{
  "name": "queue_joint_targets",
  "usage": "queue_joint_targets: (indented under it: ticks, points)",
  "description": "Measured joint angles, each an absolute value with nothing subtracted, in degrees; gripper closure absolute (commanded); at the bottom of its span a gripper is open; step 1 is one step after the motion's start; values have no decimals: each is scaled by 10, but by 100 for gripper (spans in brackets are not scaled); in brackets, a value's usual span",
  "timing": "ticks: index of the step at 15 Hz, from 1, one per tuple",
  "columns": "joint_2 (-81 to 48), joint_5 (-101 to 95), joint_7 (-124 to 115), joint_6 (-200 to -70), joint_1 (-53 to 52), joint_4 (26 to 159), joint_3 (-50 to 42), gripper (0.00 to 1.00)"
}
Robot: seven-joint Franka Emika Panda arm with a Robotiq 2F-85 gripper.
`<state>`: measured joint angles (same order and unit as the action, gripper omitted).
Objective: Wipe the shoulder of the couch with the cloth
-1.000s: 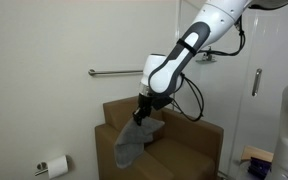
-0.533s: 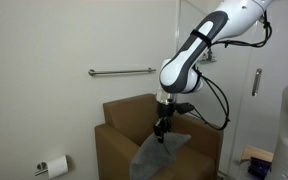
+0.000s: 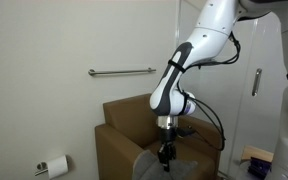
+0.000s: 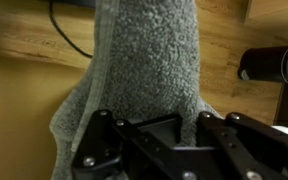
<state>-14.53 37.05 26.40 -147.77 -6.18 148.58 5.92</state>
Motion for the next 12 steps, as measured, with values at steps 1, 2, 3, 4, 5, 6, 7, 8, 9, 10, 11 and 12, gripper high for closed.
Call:
queue_joint_targets:
  ticks: [1, 2, 3, 4, 5, 6, 7, 8, 9, 10, 11, 12]
  points:
    - [-179, 374, 268, -1486, -56, 1470, 71, 97]
    - [-212, 374, 268, -1500, -51, 1453, 82, 97]
    - [-245, 368, 268, -1517, -48, 1433, 89, 96]
    - [-274, 355, 266, -1527, -46, 1411, 93, 96]
    - [-291, 332, 254, -1520, -44, 1394, 93, 96]
    - [-296, 301, 232, -1501, -41, 1382, 92, 96]
    - [-299, 272, 210, -1481, -39, 1369, 89, 96]
    - [-305, 247, 188, -1463, -38, 1351, 85, 96]
    - [-312, 225, 169, -1450, -39, 1329, 81, 96]
    - [-320, 207, 154, -1443, -39, 1305, 76, 96]
    - [-329, 192, 142, -1442, -38, 1278, 70, 97]
    - [-341, 178, 132, -1442, -38, 1249, 64, 97]
